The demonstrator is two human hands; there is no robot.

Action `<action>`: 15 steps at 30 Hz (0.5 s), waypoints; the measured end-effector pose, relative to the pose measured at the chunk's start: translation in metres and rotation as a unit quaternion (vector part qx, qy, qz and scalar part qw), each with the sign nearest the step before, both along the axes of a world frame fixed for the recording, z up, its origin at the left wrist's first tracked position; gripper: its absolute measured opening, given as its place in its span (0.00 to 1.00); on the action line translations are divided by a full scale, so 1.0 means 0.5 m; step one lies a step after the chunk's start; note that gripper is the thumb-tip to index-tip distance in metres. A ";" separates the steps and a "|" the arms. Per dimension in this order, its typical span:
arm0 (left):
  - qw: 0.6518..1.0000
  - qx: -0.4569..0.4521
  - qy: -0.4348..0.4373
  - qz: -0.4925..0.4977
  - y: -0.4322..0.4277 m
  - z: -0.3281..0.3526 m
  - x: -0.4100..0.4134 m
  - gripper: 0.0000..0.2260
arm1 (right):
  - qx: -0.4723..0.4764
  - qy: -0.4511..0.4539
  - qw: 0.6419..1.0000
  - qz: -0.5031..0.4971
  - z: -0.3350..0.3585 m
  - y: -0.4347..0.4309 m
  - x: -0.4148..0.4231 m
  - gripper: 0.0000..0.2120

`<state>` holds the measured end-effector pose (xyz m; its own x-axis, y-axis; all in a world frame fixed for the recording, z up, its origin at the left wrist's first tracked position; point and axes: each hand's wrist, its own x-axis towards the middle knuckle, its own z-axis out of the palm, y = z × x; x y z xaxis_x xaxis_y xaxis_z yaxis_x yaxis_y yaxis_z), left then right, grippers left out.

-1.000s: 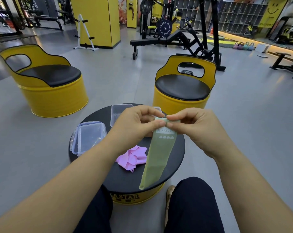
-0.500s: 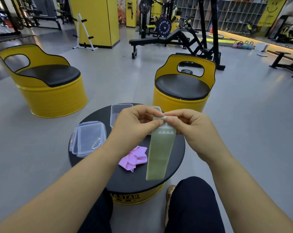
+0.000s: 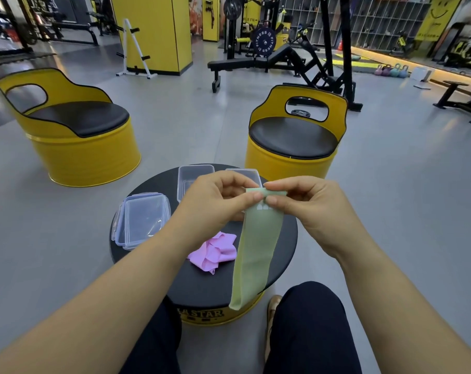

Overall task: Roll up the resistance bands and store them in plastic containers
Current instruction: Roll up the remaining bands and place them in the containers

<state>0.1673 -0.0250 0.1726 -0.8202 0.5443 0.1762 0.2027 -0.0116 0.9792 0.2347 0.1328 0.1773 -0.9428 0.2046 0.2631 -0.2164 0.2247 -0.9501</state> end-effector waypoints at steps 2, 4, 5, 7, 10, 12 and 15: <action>1.000 0.008 0.008 0.007 -0.001 -0.002 0.001 0.03 | -0.003 -0.001 1.000 0.000 -0.001 -0.001 0.000 0.10; 1.000 0.014 0.014 0.015 -0.002 -0.004 0.001 0.04 | -0.007 -0.001 1.000 0.004 -0.002 -0.002 0.000 0.09; 1.000 0.019 0.014 0.017 -0.002 -0.005 0.002 0.05 | -0.011 -0.003 1.000 0.009 -0.002 -0.002 0.000 0.09; 0.999 0.028 0.015 0.018 -0.002 -0.007 0.001 0.06 | -0.019 -0.010 1.000 0.020 -0.002 -0.003 0.001 0.11; 0.999 0.034 0.018 0.021 -0.002 -0.007 0.003 0.07 | -0.014 -0.032 0.999 0.006 -0.003 -0.009 -0.002 0.17; 0.999 0.041 0.016 0.023 -0.002 -0.006 0.005 0.07 | -0.007 -0.045 0.999 -0.014 -0.004 -0.015 -0.004 0.19; 0.999 0.046 0.018 0.023 -0.001 -0.008 0.005 0.08 | 0.001 -0.047 0.999 -0.026 -0.005 -0.019 -0.006 0.19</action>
<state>0.1699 -0.0257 0.1685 -0.8361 0.4862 0.2542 0.2410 -0.0909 0.9663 0.2318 0.1234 0.1749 -0.9518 0.2529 0.1734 -0.1136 0.2342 -0.9655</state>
